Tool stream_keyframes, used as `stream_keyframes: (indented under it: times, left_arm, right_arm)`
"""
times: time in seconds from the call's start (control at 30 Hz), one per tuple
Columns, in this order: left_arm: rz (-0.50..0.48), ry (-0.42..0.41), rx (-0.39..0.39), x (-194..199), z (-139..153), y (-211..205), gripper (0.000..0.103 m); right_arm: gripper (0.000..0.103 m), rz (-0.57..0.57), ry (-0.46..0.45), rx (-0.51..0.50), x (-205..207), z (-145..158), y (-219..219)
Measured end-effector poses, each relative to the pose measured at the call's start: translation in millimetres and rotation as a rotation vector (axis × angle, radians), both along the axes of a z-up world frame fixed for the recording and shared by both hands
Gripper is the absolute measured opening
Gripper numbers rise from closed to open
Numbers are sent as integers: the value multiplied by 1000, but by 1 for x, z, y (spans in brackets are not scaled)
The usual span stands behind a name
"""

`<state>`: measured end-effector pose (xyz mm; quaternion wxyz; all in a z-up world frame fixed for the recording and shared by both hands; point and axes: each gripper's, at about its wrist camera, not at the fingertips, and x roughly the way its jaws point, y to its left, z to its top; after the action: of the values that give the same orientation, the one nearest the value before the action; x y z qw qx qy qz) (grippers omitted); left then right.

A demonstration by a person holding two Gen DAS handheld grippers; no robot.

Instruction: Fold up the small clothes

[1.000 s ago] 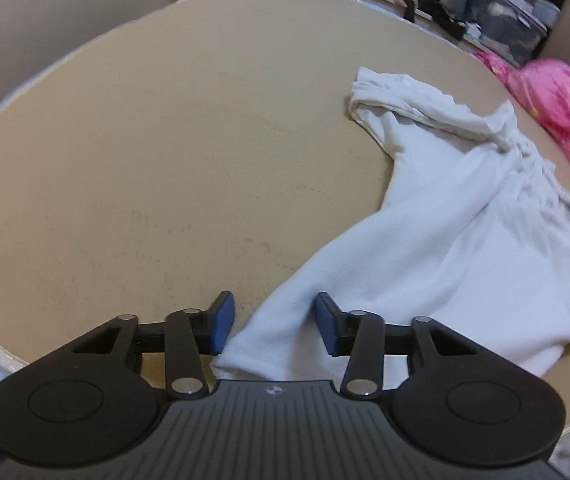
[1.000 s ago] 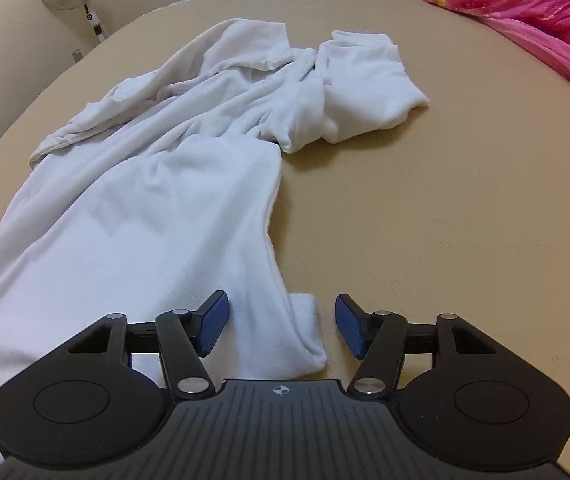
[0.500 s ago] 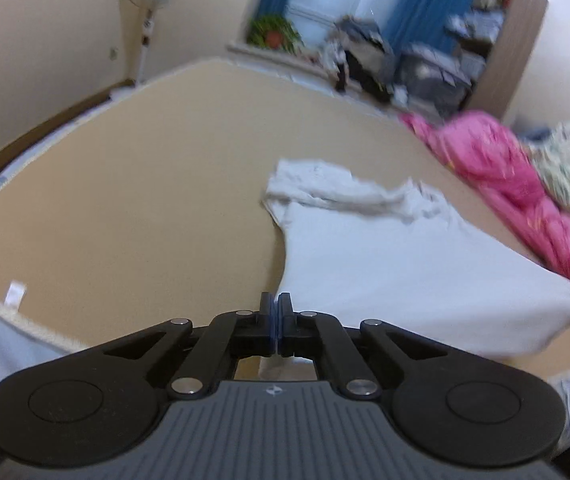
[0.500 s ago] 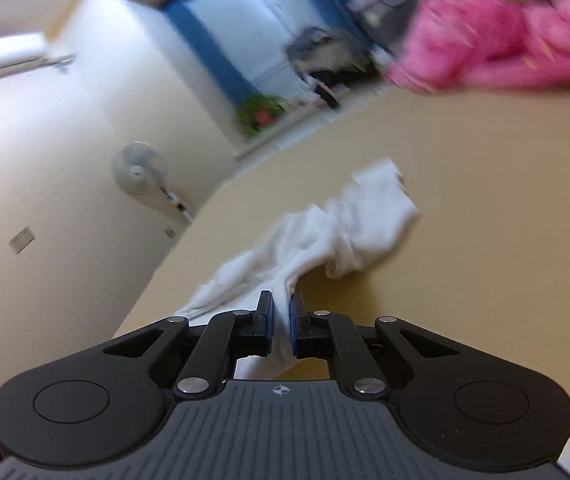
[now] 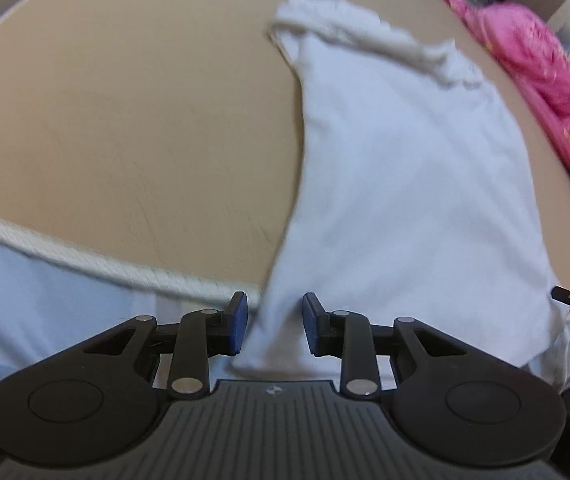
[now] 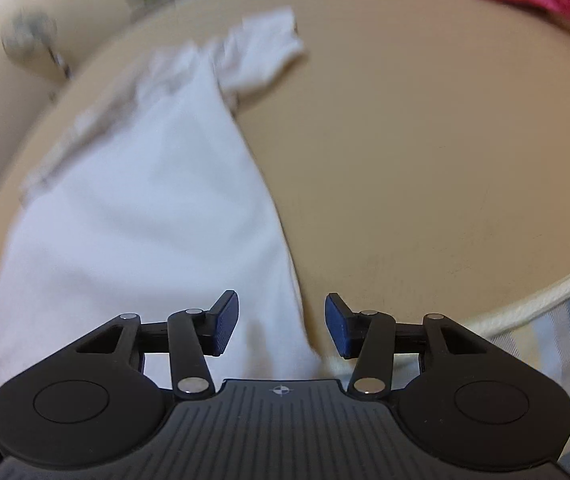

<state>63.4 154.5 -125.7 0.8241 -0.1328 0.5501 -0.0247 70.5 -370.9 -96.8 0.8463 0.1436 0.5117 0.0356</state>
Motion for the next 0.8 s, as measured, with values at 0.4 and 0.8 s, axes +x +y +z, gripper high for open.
stream_keyframes:
  times: [0.4,0.8]
  left_arm:
    - [-93,-296,1,-60,69,6,4]
    - [-40,-206,143,-26,51,-17,13]
  right_arm:
    - [6,23,-260,257,-49,61,-10]
    - [16,-101,-128,53,-28,36,2]
